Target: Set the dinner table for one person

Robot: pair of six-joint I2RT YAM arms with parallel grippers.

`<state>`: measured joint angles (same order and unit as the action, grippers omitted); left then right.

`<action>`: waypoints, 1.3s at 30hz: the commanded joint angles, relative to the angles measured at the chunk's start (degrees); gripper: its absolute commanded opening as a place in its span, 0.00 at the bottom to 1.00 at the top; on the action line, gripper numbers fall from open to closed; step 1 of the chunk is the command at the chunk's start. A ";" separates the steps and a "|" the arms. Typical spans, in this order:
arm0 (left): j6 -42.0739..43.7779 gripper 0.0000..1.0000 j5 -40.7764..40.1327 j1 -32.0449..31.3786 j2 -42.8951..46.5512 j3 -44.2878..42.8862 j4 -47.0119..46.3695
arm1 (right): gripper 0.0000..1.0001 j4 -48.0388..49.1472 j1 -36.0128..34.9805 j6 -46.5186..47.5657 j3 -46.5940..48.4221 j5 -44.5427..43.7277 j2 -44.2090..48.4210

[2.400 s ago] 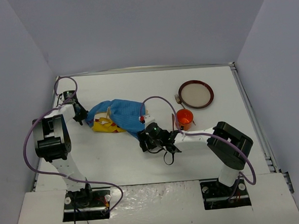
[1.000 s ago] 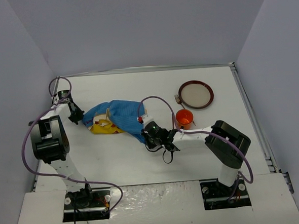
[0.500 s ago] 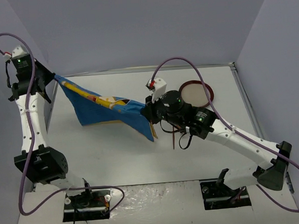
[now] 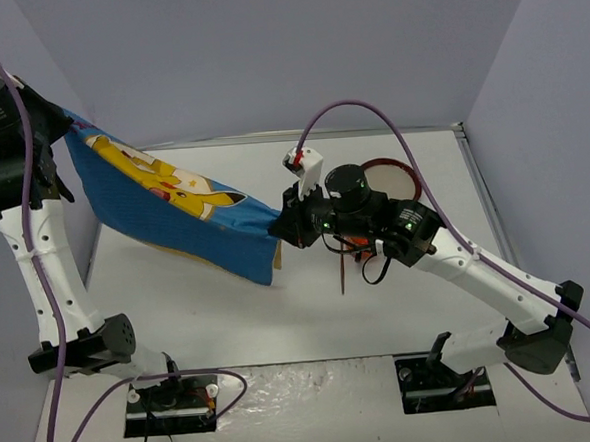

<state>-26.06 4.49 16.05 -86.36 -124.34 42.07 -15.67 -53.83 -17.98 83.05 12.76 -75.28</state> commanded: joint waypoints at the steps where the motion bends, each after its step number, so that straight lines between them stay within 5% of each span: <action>1: 0.28 0.00 -0.59 0.22 -2.75 0.86 -1.58 | 0.00 1.77 3.61 -0.46 2.89 4.70 -2.66; 12: -7.63 0.00 12.09 -0.85 -23.13 -13.44 -3.54 | 0.00 1.70 17.38 5.01 10.45 9.59 -12.24; 19: -18.15 0.00 28.01 -3.21 -32.96 -24.37 -16.83 | 0.00 2.31 19.00 9.93 19.68 2.59 -13.63; 25: -15.20 0.00 32.12 -2.73 -26.57 -11.25 -26.59 | 0.00 5.01 17.28 12.99 13.18 1.92 -9.73; 31: -9.43 0.00 30.47 -0.26 -16.48 19.35 -36.57 | 0.00 10.86 11.15 11.36 -7.30 5.11 -10.34; 39: -0.69 0.00 24.03 3.44 -17.22 41.85 -31.81 | 0.00 23.85 4.83 4.57 -26.24 10.49 -19.40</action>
<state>-32.97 32.07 17.66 -102.99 -87.26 10.67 -1.63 -46.79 -9.39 60.51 19.11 -92.36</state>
